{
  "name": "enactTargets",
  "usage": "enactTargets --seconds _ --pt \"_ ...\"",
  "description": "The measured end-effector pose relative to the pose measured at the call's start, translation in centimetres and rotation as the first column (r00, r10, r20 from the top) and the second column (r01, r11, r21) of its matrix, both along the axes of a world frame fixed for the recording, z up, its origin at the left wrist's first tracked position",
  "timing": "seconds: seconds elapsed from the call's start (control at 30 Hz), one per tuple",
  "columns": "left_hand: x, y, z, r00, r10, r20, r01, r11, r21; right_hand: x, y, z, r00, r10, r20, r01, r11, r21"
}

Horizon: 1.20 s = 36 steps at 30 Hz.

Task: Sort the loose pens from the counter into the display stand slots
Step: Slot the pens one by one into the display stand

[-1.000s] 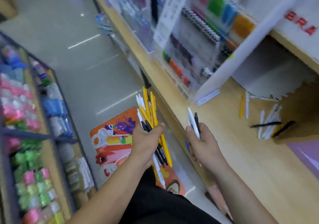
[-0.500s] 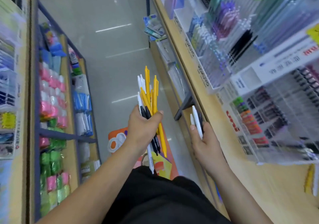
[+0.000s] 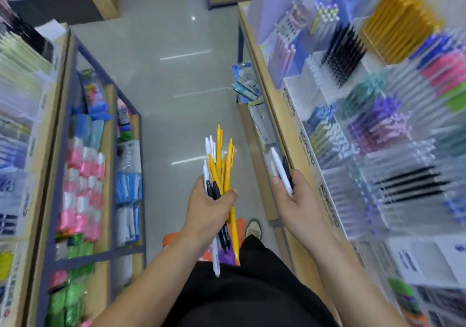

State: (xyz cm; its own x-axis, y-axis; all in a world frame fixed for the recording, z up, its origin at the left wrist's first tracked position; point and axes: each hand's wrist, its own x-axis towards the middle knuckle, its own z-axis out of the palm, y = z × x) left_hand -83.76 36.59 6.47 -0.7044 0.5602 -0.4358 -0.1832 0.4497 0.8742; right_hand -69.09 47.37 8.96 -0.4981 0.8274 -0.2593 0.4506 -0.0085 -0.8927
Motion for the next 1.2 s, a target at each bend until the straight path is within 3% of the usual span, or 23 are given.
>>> enactTargets --seconds 0.13,0.27,0.4,0.53,0.67,0.83,1.03,1.2 --pt "-3.3 4.9 0.8 0.995 0.101 -0.015 -0.1 0.995 0.016 -4.8 6.5 0.9 0.998 0.056 0.025 -0.058 0.991 0.12" --pt "-7.3 10.0 1.5 0.99 0.142 0.01 -0.142 0.989 0.045 -8.8 12.3 0.7 0.96 0.178 0.215 -0.225 0.949 0.221" --pt "-12.4 15.9 1.5 0.989 0.144 0.032 -0.146 0.987 0.069 -12.7 16.8 -0.1 0.959 0.168 0.227 -0.219 0.951 0.22" --pt "-18.0 22.2 1.4 0.993 0.116 0.036 -0.119 0.986 0.113 -17.5 20.7 -0.8 0.981 0.107 0.159 -0.134 0.977 0.168" --pt "-23.7 28.1 1.5 0.999 -0.02 0.04 0.015 0.991 0.134 -22.6 24.6 -0.5 0.997 -0.048 0.061 0.045 0.998 0.043" --pt "-27.7 34.7 2.6 0.978 -0.209 0.026 0.206 0.974 0.096 -25.0 28.4 0.9 0.971 -0.237 0.042 0.236 0.971 0.019" --pt "-26.5 40.3 3.8 0.898 -0.435 0.062 0.422 0.894 0.153 -24.2 31.8 3.0 0.906 -0.42 -0.048 0.412 0.903 -0.119" --pt "-22.4 44.6 4.8 0.841 -0.523 0.138 0.494 0.847 0.197 -22.1 34.0 4.2 0.84 -0.514 -0.175 0.449 0.838 -0.309"
